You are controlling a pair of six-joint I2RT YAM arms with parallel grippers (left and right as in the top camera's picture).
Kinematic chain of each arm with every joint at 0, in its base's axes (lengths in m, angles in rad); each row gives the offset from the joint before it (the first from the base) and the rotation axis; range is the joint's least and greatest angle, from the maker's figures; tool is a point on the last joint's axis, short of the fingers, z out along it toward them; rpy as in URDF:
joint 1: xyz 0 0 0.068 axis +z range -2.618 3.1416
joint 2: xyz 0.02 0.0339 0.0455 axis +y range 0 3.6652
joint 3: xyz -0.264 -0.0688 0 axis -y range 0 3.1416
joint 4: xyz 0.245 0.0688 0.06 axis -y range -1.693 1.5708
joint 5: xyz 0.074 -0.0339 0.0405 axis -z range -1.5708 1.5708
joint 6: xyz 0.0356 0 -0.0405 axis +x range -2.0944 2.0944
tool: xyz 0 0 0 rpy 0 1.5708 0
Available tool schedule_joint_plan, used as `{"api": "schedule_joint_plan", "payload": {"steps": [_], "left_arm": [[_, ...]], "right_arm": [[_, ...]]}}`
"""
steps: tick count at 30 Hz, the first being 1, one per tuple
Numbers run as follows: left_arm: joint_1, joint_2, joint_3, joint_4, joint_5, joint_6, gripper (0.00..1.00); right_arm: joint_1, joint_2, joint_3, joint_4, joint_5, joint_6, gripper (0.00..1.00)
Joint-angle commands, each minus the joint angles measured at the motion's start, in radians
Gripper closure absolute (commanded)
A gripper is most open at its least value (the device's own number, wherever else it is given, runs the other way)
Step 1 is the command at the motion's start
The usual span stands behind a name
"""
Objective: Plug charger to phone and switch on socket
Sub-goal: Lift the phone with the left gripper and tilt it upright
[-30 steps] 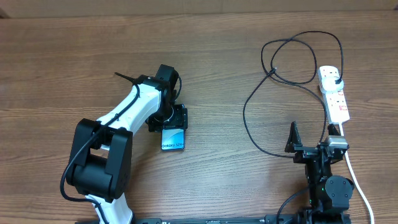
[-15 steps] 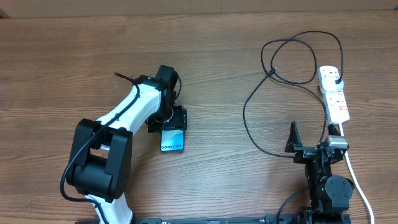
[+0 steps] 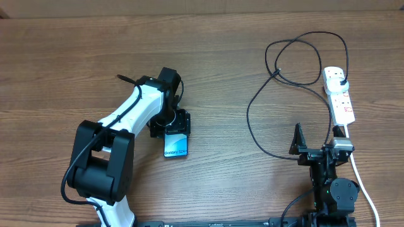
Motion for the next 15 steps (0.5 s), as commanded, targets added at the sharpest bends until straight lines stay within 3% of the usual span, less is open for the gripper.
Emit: {"api": "schedule_joint_plan", "payload": {"steps": [1,15], "left_arm": [[0.000,0.007,0.026,-0.004,0.129,0.045,0.35],[0.000,0.007,0.026,-0.029,0.551,0.143,0.36]], "right_arm": [[0.005,-0.008,-0.010,0.006,-0.002,-0.002,0.00],[0.005,-0.008,-0.010,0.006,-0.002,-0.002,0.00]]}}
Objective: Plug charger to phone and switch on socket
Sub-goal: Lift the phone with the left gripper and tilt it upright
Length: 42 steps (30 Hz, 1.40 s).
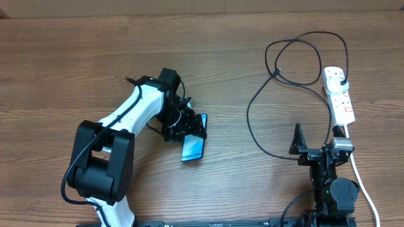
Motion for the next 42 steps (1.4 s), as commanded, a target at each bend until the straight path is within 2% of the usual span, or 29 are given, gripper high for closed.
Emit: {"api": "schedule_joint_plan", "payload": {"steps": [1,7,15,21,42], "left_arm": [[0.000,0.007,0.024,-0.008,0.206,0.041,0.36],[0.000,0.007,0.024,-0.030,0.338,0.048,0.36],[0.000,0.007,0.024,-0.054,0.400,0.048,0.36],[0.000,0.007,0.024,-0.055,0.507,0.048,0.37],[0.000,0.007,0.024,-0.078,0.583,0.039,0.37]], "right_arm": [[0.005,-0.008,-0.010,0.006,-0.003,-0.001,0.00],[0.005,-0.008,-0.010,0.006,-0.002,-0.001,0.00],[0.005,-0.008,-0.010,0.006,-0.002,-0.001,0.00],[0.005,-0.008,-0.010,0.006,-0.002,-0.001,0.00],[0.005,-0.008,-0.010,0.006,-0.002,-0.001,0.00]]}}
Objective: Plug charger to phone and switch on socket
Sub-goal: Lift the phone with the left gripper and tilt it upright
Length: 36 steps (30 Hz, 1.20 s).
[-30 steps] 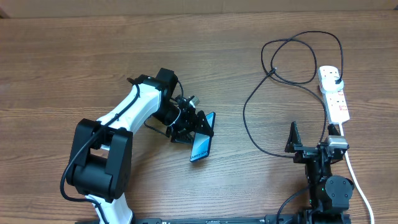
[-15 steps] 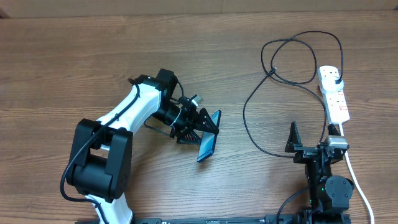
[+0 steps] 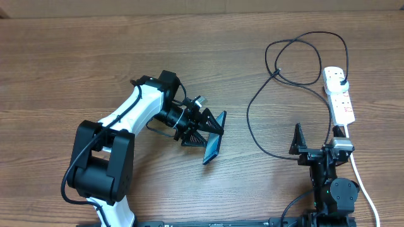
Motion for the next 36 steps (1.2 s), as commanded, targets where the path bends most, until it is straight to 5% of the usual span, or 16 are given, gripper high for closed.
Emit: {"api": "schedule_joint_plan", "payload": {"steps": [1,36], "left_arm": [[0.000,0.007,0.024,-0.005,0.065,0.011,0.37],[0.029,0.007,0.024,-0.018,0.090,-0.091,0.36]], "right_arm": [[0.006,-0.008,-0.010,0.006,-0.003,-0.002,0.00],[0.006,-0.008,-0.010,0.006,-0.003,-0.002,0.00]]}}
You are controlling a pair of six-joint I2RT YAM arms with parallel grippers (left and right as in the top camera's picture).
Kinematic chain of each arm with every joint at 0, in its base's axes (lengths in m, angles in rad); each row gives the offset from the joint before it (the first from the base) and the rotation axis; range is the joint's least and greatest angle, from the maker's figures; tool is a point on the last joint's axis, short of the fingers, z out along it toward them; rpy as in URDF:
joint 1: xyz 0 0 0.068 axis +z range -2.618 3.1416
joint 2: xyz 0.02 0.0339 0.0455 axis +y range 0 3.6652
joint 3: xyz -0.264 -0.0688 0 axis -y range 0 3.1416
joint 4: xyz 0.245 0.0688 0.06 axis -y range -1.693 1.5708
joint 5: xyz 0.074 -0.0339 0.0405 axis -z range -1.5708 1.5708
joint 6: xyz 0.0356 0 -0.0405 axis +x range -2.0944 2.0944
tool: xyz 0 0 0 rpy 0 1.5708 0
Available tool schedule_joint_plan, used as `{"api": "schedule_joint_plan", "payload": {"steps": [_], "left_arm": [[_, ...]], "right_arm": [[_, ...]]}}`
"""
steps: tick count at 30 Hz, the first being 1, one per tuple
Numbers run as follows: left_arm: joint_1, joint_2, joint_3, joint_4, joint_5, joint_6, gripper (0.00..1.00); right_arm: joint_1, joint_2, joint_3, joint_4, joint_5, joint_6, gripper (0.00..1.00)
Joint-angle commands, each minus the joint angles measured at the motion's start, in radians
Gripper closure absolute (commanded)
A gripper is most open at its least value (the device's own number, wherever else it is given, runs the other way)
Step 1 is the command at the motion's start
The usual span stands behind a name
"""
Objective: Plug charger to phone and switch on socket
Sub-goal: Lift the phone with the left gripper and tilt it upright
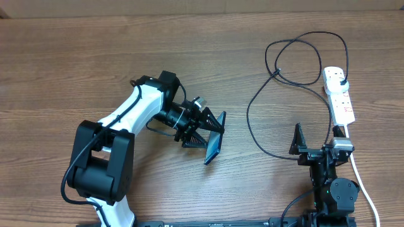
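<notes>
My left gripper [213, 133] reaches out to the right near the table's middle, turned on its side and shut on the phone [211, 151]. The phone stands on its edge, its dark blue face seen thin from above. The black charger cable [249, 116] runs from a plug in the white socket strip [339, 94] at the far right, loops across the table and comes back toward my right gripper [317, 144]. That gripper rests open at the front right, with nothing between its fingers. The cable's free end is hidden.
A white lead [363, 183] trails from the socket strip to the front edge beside the right arm's base. The left arm's white link [129, 113] lies across the left middle of the wooden table [63, 63].
Almost nothing: my left gripper and the phone on its edge sit a touch further right. The right arm, cable and socket strip have not moved.
The phone first lay flat, face up, under my left gripper at the left middle. Then it was turned and further right in the gripper. Later it stood on its edge with the gripper on its side, and it stands so now. The right arm has stayed still.
</notes>
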Motion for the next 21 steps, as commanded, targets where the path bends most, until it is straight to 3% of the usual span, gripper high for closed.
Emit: {"api": "schedule_joint_plan", "payload": {"steps": [1,21], "left_arm": [[0.030,0.007,0.024,-0.004,0.056,-0.011,0.37],[0.111,0.007,0.024,-0.018,0.057,-0.010,0.37]], "right_arm": [[0.005,-0.008,-0.010,0.006,-0.002,-0.002,0.00],[0.005,-0.008,-0.010,0.006,-0.002,-0.002,0.00]]}}
